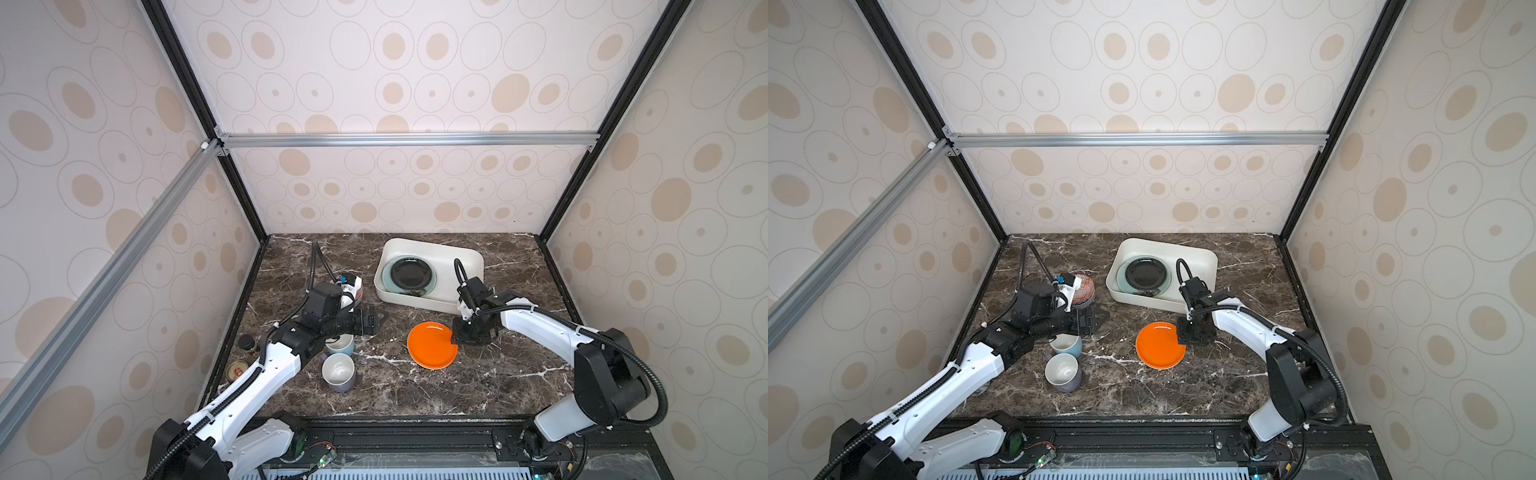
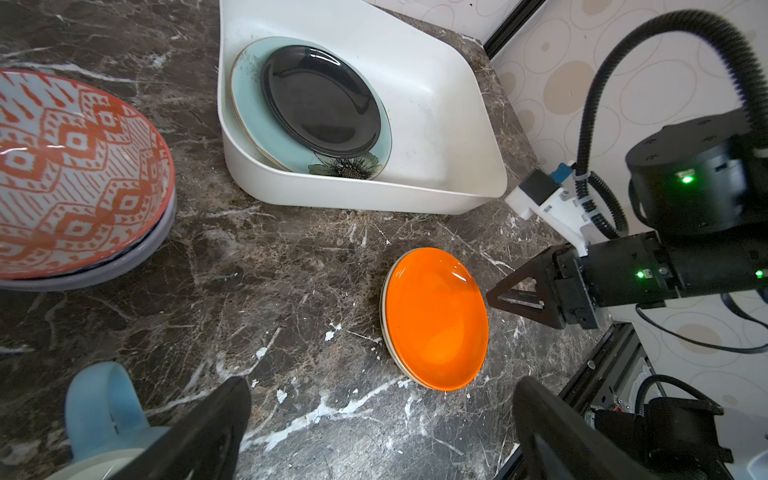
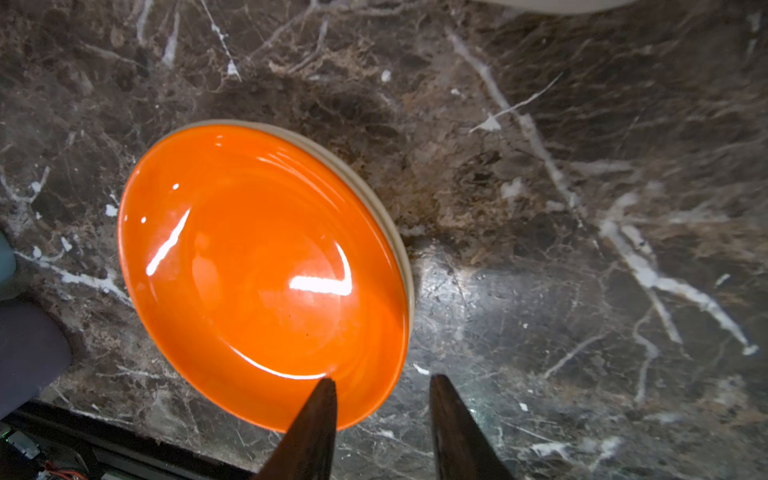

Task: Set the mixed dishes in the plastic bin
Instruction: 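Release the black plate and move the right gripper to the orange plate's rim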

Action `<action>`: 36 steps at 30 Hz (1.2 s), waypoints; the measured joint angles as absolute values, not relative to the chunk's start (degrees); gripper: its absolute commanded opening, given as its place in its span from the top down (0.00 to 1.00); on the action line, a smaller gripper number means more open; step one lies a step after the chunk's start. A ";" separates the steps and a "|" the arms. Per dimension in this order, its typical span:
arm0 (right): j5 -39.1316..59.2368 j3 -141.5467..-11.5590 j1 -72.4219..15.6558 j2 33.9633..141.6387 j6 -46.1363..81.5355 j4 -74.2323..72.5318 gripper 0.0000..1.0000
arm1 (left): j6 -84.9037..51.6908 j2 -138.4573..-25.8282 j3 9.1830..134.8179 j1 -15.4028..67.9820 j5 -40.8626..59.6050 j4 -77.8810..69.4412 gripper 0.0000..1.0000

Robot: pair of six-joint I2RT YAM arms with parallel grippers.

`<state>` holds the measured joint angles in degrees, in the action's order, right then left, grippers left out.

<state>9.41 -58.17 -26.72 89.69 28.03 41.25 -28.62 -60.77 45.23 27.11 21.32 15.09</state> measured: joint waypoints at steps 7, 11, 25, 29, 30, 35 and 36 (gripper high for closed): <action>9.13 -58.17 -26.72 93.84 28.03 39.07 0.62 | -28.62 -60.66 45.23 27.11 20.97 15.11 0.01; 9.13 -58.22 -26.72 95.53 27.90 38.63 0.69 | -28.62 -60.66 45.21 27.14 20.71 15.09 0.01; 9.34 -60.25 -26.68 96.42 27.55 39.29 1.00 | -28.60 -60.82 45.21 27.14 20.62 15.07 0.01; 9.04 -61.14 -26.68 96.27 27.35 40.56 1.00 | -28.60 -60.86 45.21 27.14 20.60 15.07 0.01; 8.95 -61.34 -26.68 96.07 27.33 40.91 1.00 | -28.60 -60.88 45.21 27.14 20.56 15.07 0.01; 8.47 -62.78 -26.68 94.13 26.92 43.33 1.00 | -28.58 -60.88 45.21 27.14 20.38 15.09 0.01; 8.38 -63.11 -26.65 93.62 26.83 43.75 1.00 | -28.58 -60.88 45.23 27.14 20.29 15.09 0.01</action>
<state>8.38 -63.11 -26.65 93.62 26.83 43.75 -28.58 -60.88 45.23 27.14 20.29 15.09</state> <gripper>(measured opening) 0.066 0.990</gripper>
